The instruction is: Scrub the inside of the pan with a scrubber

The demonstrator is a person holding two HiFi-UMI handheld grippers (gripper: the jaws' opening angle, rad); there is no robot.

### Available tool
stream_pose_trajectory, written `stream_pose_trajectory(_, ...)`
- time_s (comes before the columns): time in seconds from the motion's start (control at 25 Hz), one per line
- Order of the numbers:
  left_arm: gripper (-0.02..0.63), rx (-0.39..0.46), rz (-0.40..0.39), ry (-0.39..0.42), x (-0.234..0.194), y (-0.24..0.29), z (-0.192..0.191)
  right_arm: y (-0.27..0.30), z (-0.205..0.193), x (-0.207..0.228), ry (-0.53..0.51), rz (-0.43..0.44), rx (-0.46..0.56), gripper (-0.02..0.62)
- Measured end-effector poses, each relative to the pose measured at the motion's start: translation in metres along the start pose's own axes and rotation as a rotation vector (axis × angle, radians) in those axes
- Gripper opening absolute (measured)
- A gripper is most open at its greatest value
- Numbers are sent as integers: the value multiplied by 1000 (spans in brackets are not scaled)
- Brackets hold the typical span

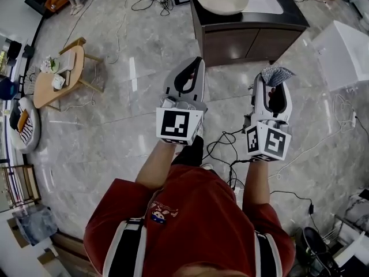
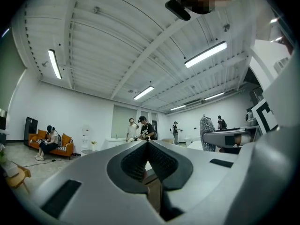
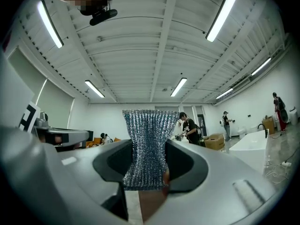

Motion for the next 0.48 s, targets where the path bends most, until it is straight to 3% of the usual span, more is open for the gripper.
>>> stream_pose_trajectory(0.32,6,-34,33,-26,-49,63,-28,79,-29,3,-3,15,-53,218)
stream_pose_trajectory(0.48,6,-7,36,-42,-74,99,-25,119,-31,1,-12,18,-54,218)
Point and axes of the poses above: the fingertips, and each gripper's own axes: y forward along the fingers, x to its right, z out of its top, the point moved 4 cm from there along -y, backward along the fingers, and after that the axes turned 4 degrees about x, right-handed, at the moved point
